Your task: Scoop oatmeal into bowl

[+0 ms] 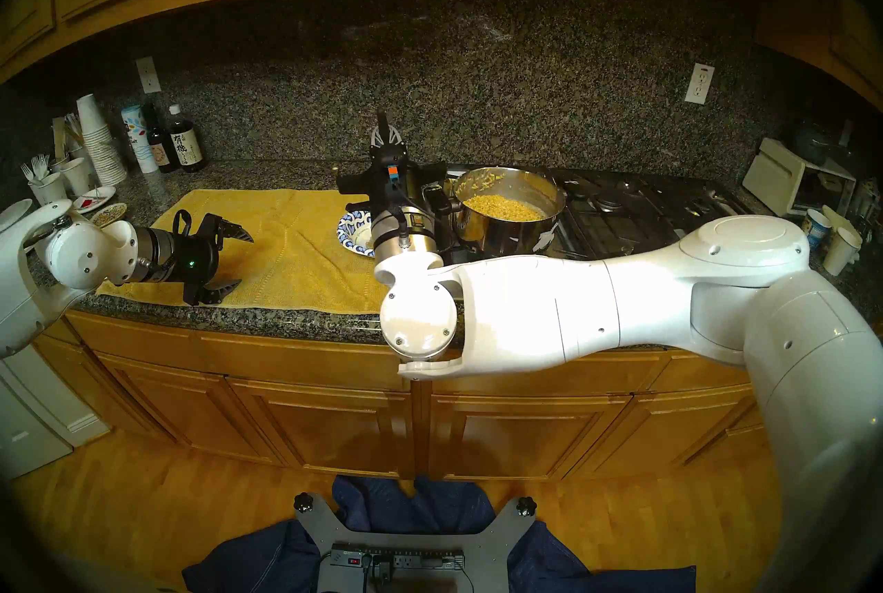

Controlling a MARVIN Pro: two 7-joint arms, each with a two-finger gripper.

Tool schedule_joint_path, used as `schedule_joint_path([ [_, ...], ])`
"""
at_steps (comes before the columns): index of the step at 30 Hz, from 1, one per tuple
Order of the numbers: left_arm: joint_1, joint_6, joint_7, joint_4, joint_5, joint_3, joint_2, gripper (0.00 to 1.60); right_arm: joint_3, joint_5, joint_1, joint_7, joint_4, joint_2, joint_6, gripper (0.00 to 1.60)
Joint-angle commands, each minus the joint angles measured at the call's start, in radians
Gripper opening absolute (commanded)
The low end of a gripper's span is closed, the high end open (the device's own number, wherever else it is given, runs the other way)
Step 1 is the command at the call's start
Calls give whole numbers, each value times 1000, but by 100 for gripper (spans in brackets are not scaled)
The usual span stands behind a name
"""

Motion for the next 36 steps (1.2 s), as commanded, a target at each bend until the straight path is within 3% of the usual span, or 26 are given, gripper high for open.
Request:
schedule_joint_path([
  [1,-2,0,0,2,1,-2,-1,160,35,-52,85,10,6,12,10,0],
  [8,-2,0,0,2,1,-2,-2,160,4,-87,99,23,14,6,49,0],
  [18,-3,0,1,2,1,-2,-2,160,-94,-184,82,31,70,-48,129,0],
  [36,-2,0,0,2,1,-2,-2,160,-123,-233,129,44,81,-42,151,0],
])
